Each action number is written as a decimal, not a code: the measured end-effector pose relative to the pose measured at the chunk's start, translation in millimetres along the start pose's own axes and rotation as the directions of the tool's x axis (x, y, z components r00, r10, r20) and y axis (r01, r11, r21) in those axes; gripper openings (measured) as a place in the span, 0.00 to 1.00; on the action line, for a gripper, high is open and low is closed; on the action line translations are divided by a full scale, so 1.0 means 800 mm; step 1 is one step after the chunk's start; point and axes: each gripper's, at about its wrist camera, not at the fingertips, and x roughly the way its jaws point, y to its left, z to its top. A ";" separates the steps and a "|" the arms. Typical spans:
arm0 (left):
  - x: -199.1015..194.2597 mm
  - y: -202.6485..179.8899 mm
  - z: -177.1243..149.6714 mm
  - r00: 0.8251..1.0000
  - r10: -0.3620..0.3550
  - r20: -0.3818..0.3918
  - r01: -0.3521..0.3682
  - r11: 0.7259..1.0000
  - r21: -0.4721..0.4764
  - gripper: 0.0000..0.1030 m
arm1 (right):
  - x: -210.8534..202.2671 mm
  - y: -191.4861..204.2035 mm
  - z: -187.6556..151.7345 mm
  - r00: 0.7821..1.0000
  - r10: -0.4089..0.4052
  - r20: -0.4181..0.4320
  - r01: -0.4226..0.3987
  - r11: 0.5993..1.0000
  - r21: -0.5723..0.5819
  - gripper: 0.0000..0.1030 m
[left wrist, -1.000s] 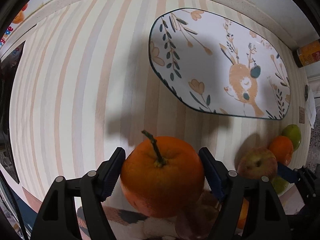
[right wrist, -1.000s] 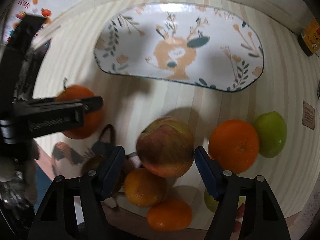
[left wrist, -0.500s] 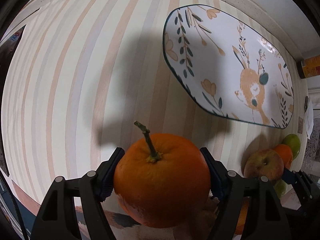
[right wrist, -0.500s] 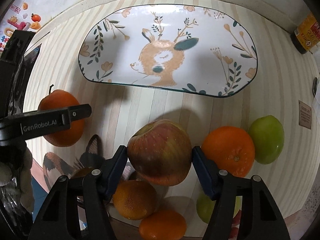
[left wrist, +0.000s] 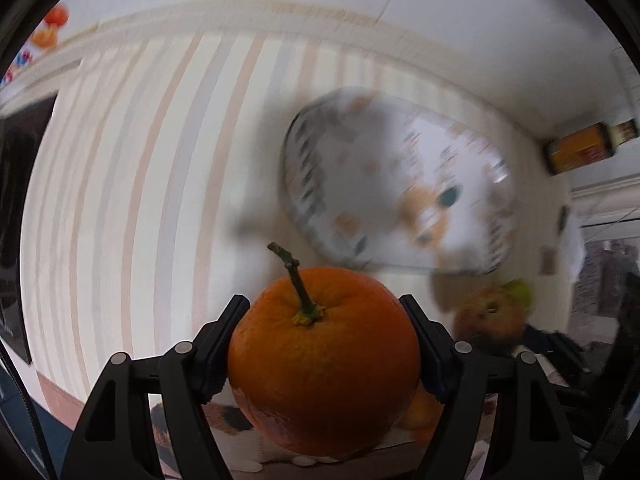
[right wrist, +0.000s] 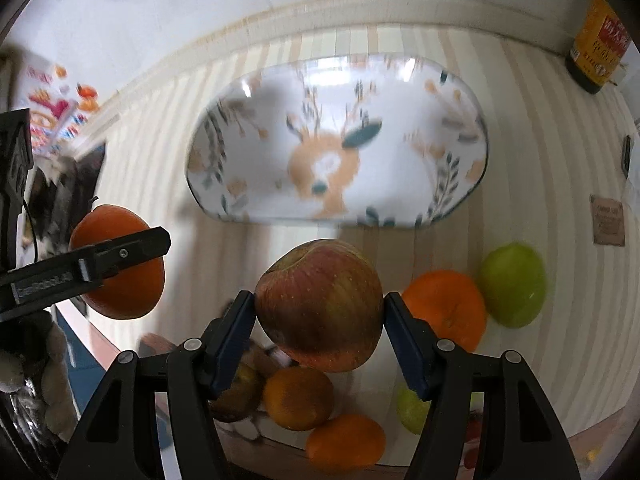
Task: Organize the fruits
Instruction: 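Carry the orange and apple onto the deer plate and open both tools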
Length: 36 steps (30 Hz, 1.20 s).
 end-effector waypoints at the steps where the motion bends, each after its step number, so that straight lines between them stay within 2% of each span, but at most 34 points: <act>1: -0.012 -0.008 0.011 1.000 -0.009 0.009 0.008 1.000 0.011 0.71 | -0.010 -0.002 0.009 1.000 0.008 0.020 -0.008 1.000 0.006 0.66; 4: -0.018 -0.037 0.048 0.999 -0.040 0.019 0.039 0.998 0.040 0.71 | -0.023 -0.004 0.041 0.998 0.013 0.061 -0.015 1.000 0.024 0.66; 7: 0.010 -0.061 0.088 1.000 -0.027 0.005 0.027 0.998 0.057 0.71 | -0.016 -0.010 0.078 0.997 -0.017 0.077 0.014 0.999 0.044 0.66; 9: 0.045 -0.078 0.113 1.000 -0.019 -0.025 0.021 0.998 0.053 0.71 | -0.004 -0.021 0.104 0.997 -0.038 0.069 0.034 0.998 0.052 0.66; 12: 0.086 -0.076 0.146 0.996 -0.012 -0.091 0.014 1.000 0.021 0.71 | 0.017 -0.030 0.128 0.997 -0.061 0.047 0.058 0.996 0.061 0.66; 15: 0.112 -0.074 0.159 0.991 -0.036 -0.130 0.035 0.999 -0.013 0.71 | 0.033 -0.037 0.149 0.997 -0.071 0.043 0.068 0.995 0.070 0.66; 22: 0.128 -0.080 0.165 0.987 -0.002 -0.158 0.004 1.000 0.010 0.72 | 0.045 -0.038 0.160 0.996 -0.076 0.051 0.073 0.995 0.068 0.66; 26: 0.131 -0.089 0.162 0.987 0.048 -0.151 -0.043 0.998 0.037 0.72 | 0.045 -0.044 0.166 0.997 -0.060 0.048 0.056 0.995 0.082 0.67; 30: 0.140 -0.090 0.158 0.984 0.068 -0.167 -0.065 0.998 0.024 0.72 | 0.047 -0.042 0.170 0.996 -0.078 0.031 0.076 0.994 0.077 0.78; 31: 0.143 -0.089 0.157 0.982 0.074 -0.175 -0.073 0.997 0.017 0.72 | 0.051 -0.042 0.172 0.997 -0.073 0.025 0.071 0.994 0.081 0.89; 32: 0.145 -0.088 0.155 0.981 0.080 -0.178 -0.078 0.997 0.016 0.72 | 0.050 -0.042 0.172 0.997 -0.069 0.017 0.067 0.994 0.088 0.93; 35: 0.144 -0.084 0.150 0.985 0.065 -0.157 -0.065 0.998 0.002 0.75 | 0.049 -0.042 0.174 0.996 -0.087 0.005 0.087 0.992 0.087 0.93; 36: 0.140 -0.084 0.150 0.988 0.066 -0.141 -0.067 0.998 0.000 0.83 | 0.046 -0.042 0.172 0.996 -0.092 0.002 0.092 0.992 0.086 0.93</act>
